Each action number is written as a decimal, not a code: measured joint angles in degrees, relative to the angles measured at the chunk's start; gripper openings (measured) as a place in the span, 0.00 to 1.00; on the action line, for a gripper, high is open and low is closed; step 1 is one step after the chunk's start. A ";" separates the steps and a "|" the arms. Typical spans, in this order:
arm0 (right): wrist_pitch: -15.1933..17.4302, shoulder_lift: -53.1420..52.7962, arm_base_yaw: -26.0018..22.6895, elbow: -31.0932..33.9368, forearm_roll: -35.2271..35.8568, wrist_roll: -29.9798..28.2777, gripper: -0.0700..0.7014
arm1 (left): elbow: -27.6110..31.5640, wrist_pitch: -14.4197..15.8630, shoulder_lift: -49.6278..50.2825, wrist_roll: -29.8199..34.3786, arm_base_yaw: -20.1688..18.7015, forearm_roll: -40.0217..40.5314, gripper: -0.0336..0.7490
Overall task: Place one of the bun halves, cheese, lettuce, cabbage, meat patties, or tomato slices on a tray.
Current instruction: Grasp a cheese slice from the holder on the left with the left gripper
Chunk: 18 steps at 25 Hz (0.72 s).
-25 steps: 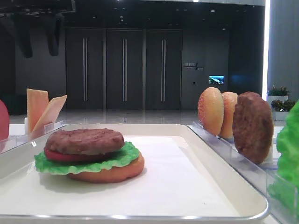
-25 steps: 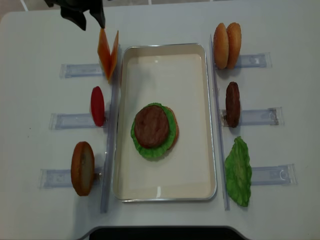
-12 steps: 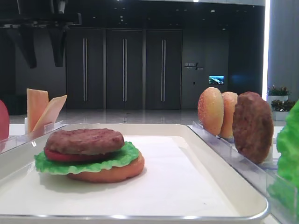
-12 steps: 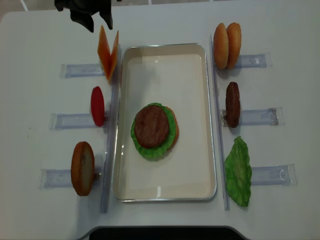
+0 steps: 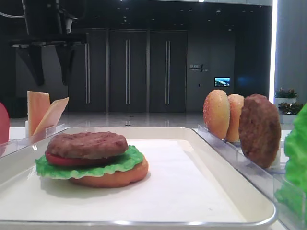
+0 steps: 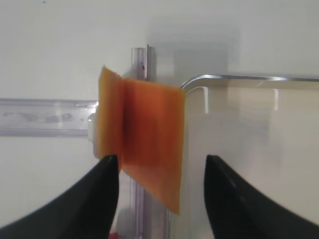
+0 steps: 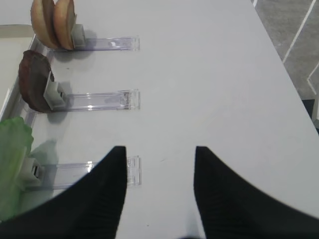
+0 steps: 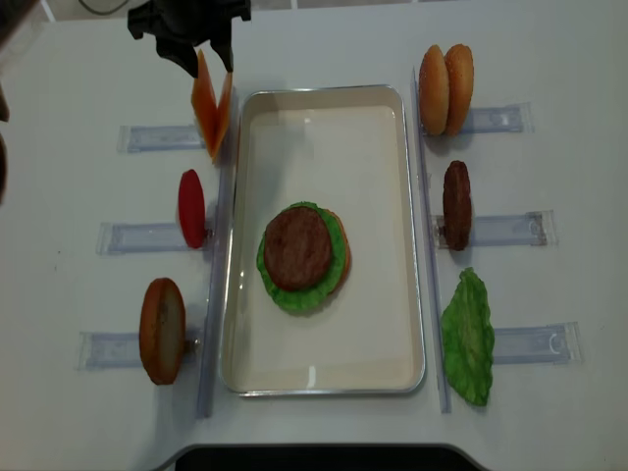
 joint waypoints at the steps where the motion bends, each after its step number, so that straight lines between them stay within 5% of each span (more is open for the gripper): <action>1: 0.00 0.00 0.00 0.00 0.00 0.00 0.49 | 0.00 -0.41 0.44 0.00 0.00 -0.06 0.58; 18: -0.11 0.00 0.00 0.05 0.00 0.00 0.49 | 0.00 -2.47 5.93 0.05 0.00 -0.80 0.57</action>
